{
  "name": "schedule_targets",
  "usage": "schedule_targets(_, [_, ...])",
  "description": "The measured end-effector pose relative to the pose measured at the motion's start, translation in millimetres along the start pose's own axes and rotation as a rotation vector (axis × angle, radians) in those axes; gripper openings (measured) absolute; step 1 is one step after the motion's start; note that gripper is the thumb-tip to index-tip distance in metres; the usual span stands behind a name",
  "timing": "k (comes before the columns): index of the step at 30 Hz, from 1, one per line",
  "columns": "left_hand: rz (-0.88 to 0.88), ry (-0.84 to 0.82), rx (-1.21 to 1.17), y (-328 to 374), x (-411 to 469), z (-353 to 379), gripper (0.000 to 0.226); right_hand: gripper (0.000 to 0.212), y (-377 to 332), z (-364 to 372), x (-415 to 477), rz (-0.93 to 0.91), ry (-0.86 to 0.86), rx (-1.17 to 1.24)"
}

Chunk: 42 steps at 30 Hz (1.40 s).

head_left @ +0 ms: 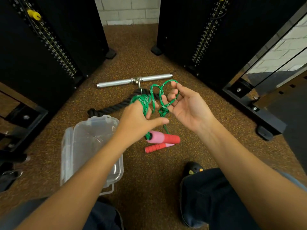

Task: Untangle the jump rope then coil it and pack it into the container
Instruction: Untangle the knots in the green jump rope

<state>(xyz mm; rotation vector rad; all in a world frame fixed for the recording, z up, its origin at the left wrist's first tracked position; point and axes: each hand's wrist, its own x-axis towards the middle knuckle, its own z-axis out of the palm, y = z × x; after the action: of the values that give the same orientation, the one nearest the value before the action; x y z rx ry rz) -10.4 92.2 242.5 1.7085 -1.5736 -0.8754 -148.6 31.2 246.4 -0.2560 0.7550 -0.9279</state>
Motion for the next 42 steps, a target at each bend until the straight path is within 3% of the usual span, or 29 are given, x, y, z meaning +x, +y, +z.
schedule_targets(3, [0.008, 0.031, 0.062, -2.0, -3.6, 12.0, 0.049, 0.015, 0.5, 3.7, -2.9, 0.017, 0.03, 0.084])
schedule_targets(7, [0.113, 0.162, 0.16, -6.4, -0.4, 14.8, 0.041, 0.013, 2.6, 8.1, -5.8, 0.035, 0.066, 0.222])
schedule_targets(12, [0.167, 0.154, 0.181, -7.1, -0.4, 7.6, 0.038, 0.011, -2.5, 5.6, -2.9, 0.029, 0.121, 0.239])
schedule_targets(16, [0.016, 0.04, 0.0, -11.0, 5.8, -2.1, 0.037, 0.012, -9.4, 0.7, 1.7, -0.214, 0.227, -0.206])
schedule_targets(19, [-0.103, -0.026, -0.204, -13.2, 8.0, -4.7, 0.035, 0.005, -3.0, -0.1, 1.8, -0.392, 0.255, -0.743])
schedule_targets(23, [-0.173, -0.039, -0.285, -13.8, 9.5, -7.1, 0.025, 0.018, 4.7, -2.8, -4.9, -0.925, 0.227, -1.394])
schedule_targets(25, [-0.196, -0.039, -0.326, -14.9, 11.6, -6.3, 0.036, 0.009, 8.8, 1.3, -11.3, -1.014, 0.093, -1.524])
schedule_targets(27, [-0.205, -0.017, -0.367, -14.7, 11.7, -6.0, 0.043, 0.016, 13.5, 3.2, -15.4, -0.973, -0.01, -1.621])
schedule_targets(32, [-0.201, -0.019, -0.328, -11.8, 10.2, -9.7, 0.035, 0.011, 6.7, 1.8, -16.5, -0.774, -0.073, -1.704])
schedule_targets(39, [-0.185, -0.041, -0.255, -14.3, 10.2, -11.5, 0.031, 0.012, 11.1, -7.4, -10.0, -0.931, -0.111, -1.982])
schedule_targets(42, [-0.163, -0.064, -0.219, -15.6, 9.5, -12.2, 0.024, 0.016, 15.5, -7.7, -10.7, -0.971, -0.122, -1.974])
